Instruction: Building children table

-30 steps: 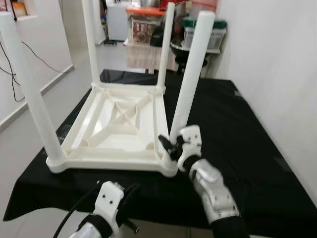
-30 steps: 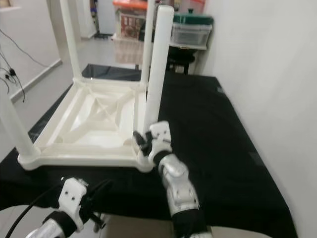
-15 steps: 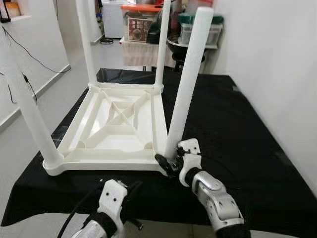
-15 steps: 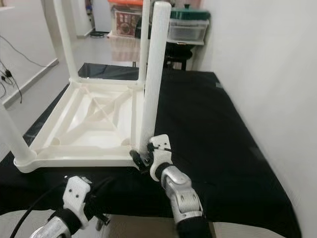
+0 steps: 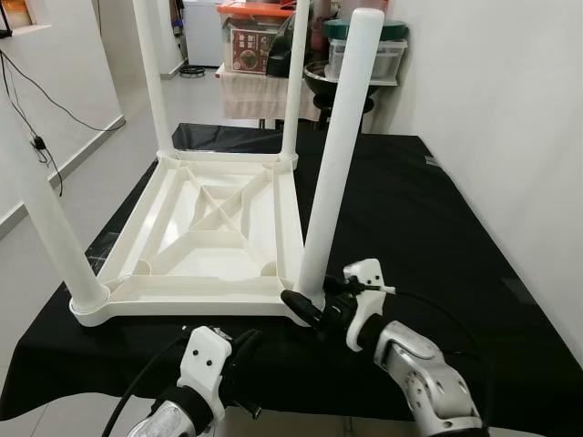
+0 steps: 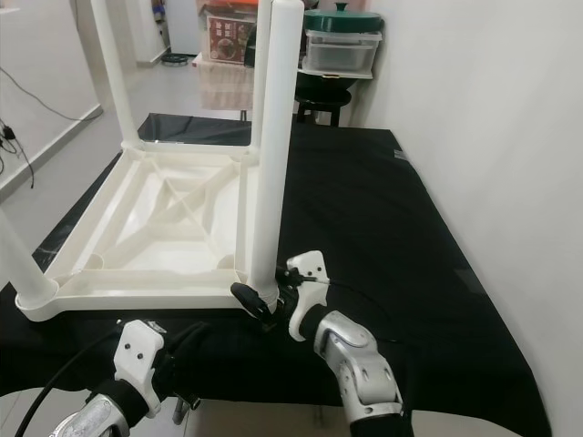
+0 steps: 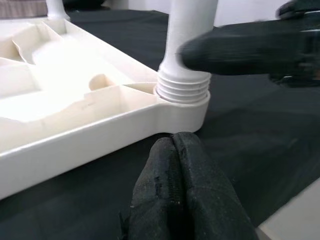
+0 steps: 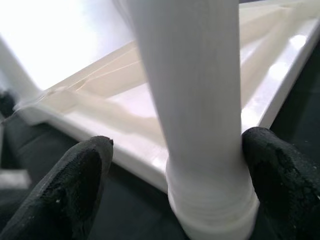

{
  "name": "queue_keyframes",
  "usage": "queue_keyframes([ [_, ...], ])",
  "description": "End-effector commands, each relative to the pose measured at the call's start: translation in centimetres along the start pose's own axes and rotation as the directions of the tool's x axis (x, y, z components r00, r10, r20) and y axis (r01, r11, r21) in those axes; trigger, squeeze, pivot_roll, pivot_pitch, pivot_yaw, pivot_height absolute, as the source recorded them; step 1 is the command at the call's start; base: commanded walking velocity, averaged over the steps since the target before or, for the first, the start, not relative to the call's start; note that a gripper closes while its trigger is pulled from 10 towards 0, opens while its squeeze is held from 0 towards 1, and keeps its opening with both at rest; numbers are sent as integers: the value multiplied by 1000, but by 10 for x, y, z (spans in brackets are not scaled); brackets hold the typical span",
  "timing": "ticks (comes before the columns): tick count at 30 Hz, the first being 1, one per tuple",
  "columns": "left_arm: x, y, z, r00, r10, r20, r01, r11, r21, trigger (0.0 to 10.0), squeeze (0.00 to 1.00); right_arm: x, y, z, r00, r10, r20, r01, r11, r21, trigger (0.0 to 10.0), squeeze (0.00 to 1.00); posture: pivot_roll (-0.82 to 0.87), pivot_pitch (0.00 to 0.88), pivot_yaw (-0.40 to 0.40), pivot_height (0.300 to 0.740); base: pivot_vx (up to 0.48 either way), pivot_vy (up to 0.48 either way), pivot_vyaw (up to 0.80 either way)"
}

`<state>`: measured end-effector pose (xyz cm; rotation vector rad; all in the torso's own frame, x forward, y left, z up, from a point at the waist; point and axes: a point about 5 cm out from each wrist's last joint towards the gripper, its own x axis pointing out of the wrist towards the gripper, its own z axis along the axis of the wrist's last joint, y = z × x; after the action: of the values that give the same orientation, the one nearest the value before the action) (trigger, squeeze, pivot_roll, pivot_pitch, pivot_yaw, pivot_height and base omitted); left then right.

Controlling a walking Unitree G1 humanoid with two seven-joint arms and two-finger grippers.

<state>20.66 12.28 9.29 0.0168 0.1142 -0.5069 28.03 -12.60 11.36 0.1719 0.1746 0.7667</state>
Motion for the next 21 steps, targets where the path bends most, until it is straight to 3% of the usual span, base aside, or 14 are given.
queue_keyframes([
  [1, 0, 1, -2, 1000, 0, -23, -1, 1000, -16, 10000, 0, -4, 4, 1, 998, 60, 20, -60, 998, 3, 10000, 0, 0, 0, -64, 740, 0, 480, 0],
  [7, 0, 2, -1, 1000, 6, -15, -6, 1000, -11, 10000, 0, -9, 0, 4, 998, 62, 32, -61, 998, -24, 10000, 0, -3, 0, -63, 740, 0, 480, 0],
  [21, 0, 3, 0, 1000, 9, -12, -9, 1000, -10, 10000, 0, -10, -4, 6, 999, 48, 25, -47, 998, -53, 10000, 0, -5, 0, -56, 740, 0, 0, 0],
])
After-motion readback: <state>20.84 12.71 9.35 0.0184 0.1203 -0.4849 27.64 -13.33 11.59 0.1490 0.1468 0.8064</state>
